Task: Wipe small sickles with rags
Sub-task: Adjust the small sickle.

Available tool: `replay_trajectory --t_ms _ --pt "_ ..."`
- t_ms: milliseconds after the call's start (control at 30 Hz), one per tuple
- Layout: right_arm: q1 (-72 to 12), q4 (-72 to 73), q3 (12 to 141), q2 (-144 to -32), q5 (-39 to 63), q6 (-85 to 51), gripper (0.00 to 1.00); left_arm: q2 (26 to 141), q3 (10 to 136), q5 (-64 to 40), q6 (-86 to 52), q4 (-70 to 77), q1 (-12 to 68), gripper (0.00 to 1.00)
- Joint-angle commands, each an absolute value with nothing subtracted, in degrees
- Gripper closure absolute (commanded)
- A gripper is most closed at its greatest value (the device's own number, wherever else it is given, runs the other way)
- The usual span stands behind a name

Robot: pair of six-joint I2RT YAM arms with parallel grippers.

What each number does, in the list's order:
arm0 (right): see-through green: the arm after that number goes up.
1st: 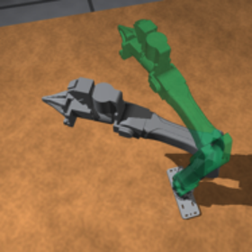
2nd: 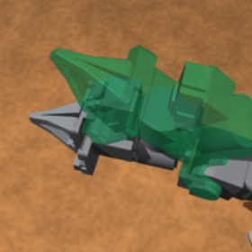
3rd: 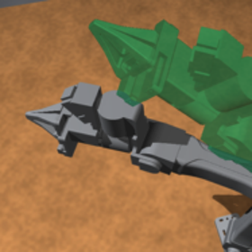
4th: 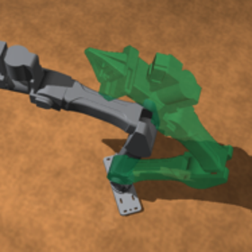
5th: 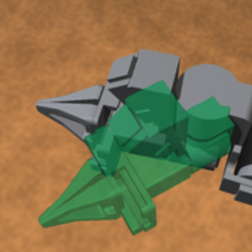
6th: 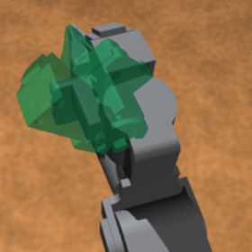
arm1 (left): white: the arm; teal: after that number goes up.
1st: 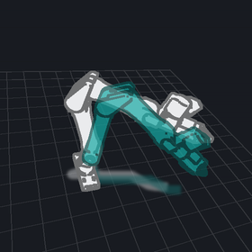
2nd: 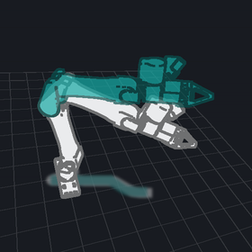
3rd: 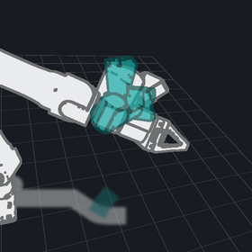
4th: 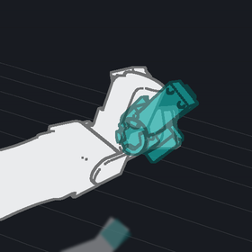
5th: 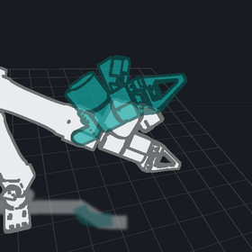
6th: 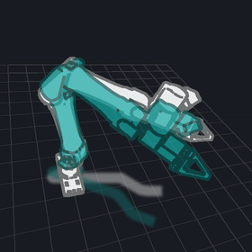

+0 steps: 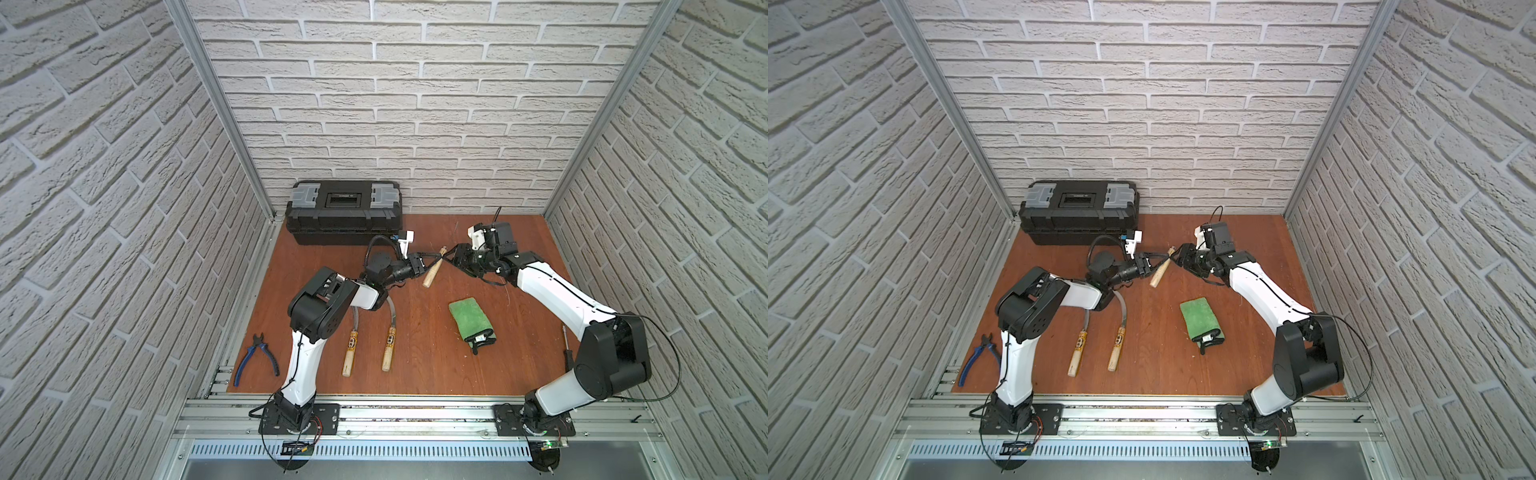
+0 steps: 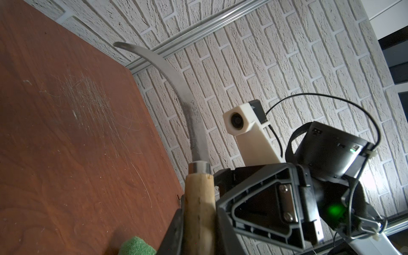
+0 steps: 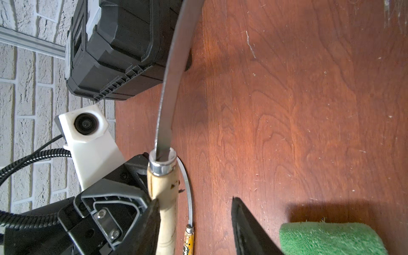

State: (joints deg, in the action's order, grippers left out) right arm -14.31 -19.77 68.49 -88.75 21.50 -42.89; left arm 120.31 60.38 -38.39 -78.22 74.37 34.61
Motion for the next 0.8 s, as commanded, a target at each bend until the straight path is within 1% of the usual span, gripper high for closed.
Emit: replay_trajectory --t_ms 0,300,533,767 --pt "-15.6 -13.9 70.5 -89.1 22.0 -43.9 0.48 120.3 61.5 -41.1 -78.6 80.4 35.5 1.00" --pt "-15.8 -15.1 72.1 -87.8 21.8 -43.6 0.49 120.5 61.8 -41.0 -78.7 80.3 35.5 1.00" --pt "-16.0 -16.0 72.3 -88.8 21.6 -43.4 0.49 119.9 61.7 -41.0 -78.6 80.4 35.6 1.00" --pt "-16.4 -15.5 71.8 -90.1 21.5 -43.5 0.55 119.4 61.4 -41.2 -78.4 80.4 35.5 1.00"
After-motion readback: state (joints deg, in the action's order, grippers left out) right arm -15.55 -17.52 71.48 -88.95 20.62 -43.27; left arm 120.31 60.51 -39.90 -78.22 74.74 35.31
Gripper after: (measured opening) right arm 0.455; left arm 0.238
